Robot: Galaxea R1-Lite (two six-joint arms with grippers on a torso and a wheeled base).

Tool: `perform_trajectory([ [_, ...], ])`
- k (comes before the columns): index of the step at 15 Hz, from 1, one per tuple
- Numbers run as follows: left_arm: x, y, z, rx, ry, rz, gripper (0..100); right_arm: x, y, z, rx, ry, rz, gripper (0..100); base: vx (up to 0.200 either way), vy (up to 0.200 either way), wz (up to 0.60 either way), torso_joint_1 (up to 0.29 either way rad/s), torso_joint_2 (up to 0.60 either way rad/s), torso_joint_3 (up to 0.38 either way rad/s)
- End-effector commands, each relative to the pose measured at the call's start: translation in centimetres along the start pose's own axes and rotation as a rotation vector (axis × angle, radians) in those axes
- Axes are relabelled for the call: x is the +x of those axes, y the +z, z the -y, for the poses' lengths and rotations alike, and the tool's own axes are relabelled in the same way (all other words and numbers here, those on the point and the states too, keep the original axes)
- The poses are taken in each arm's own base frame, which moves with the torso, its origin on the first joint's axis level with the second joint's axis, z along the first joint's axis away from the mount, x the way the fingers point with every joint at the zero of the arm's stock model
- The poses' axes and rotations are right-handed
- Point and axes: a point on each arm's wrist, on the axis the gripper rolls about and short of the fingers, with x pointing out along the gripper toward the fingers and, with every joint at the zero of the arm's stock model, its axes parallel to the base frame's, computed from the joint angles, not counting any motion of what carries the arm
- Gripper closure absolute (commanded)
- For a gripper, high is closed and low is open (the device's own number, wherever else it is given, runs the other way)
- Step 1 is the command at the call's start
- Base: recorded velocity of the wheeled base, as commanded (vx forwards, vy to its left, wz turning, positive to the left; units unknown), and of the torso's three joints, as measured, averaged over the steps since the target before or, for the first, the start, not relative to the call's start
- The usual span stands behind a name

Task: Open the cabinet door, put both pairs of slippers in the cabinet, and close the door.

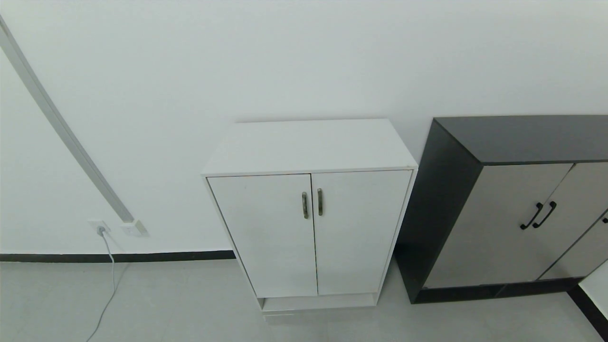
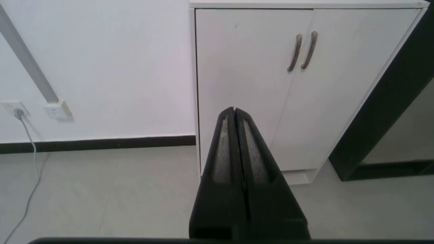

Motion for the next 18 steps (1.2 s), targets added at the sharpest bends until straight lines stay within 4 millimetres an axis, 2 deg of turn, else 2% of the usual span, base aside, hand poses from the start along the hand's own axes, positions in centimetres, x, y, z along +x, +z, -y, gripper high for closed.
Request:
perform_trajectory([
  [1,0.01,0.0,0.0,-0.001,0.0,-0.001,100,-0.38,-0.11,-0.03,0.016,-0.003,0.052,100,0.0,0.0,0.0,0.0,0.0,0.0],
  [4,0.01,0.0,0.0,0.002,0.0,-0.001,100,-0.38,-0.1,0.03,0.065,-0.028,0.054,100,0.0,0.0,0.0,0.0,0.0,0.0],
  [18,0.01,0.0,0.0,0.008,0.0,-0.001,100,-0.38,-0.08,0.0,0.039,-0.018,0.055,100,0.0,0.0,0.0,0.0,0.0,0.0],
])
